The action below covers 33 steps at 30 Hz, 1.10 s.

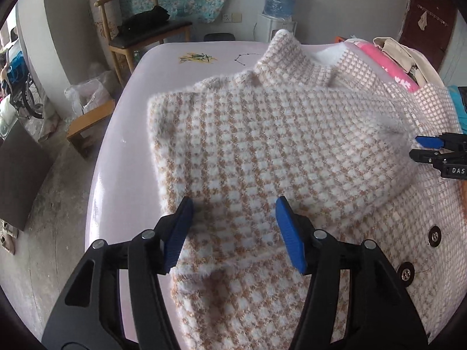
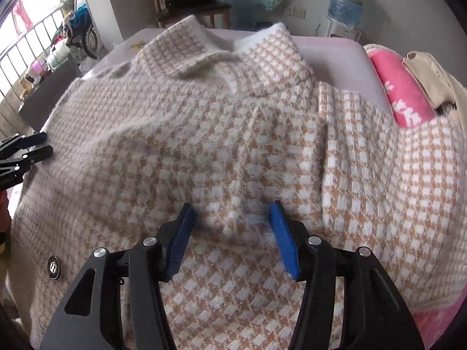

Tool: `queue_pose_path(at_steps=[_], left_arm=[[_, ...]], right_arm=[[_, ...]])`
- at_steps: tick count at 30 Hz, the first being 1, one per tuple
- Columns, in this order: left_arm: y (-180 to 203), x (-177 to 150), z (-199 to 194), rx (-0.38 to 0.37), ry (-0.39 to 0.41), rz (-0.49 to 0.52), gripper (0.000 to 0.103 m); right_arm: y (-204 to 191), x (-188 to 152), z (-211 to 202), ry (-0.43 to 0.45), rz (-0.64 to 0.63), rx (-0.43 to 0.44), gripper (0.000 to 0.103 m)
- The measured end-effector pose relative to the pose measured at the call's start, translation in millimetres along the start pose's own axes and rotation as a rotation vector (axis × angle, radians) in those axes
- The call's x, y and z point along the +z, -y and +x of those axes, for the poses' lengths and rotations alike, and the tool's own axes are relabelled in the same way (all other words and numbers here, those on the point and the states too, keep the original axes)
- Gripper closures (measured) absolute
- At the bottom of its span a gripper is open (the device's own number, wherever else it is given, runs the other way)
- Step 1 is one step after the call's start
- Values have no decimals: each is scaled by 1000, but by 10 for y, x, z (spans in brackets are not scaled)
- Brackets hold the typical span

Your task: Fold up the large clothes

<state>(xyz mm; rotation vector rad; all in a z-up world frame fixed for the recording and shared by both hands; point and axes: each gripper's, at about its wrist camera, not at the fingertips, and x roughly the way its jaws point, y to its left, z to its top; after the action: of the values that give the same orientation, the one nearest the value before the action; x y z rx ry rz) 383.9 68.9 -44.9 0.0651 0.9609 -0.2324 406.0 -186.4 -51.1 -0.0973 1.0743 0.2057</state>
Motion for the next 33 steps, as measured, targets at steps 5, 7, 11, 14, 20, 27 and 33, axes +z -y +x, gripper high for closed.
queue_pose_path(at_steps=[5, 7, 11, 14, 20, 27, 33], left_arm=[[-3, 131, -151, -35, 39, -16, 37], [74, 211, -129, -48, 48, -27, 33], [199, 233, 189, 3, -50, -49, 26], [290, 155, 225, 52, -34, 6, 22], [376, 174, -24, 47, 14, 26, 21], [728, 300, 150, 12, -47, 11, 19], [934, 234, 111, 6, -20, 35, 19]], right_arm=[[-196, 137, -268, 22, 5, -14, 49], [-406, 239, -317, 67, -21, 28, 45], [-888, 366, -41, 82, -125, 38, 39], [-931, 279, 269, 55, -132, 12, 31], [-702, 231, -42, 90, -5, 18, 31], [-283, 243, 242, 51, 146, -110, 25], [-280, -85, -289, 85, 171, -108, 22]])
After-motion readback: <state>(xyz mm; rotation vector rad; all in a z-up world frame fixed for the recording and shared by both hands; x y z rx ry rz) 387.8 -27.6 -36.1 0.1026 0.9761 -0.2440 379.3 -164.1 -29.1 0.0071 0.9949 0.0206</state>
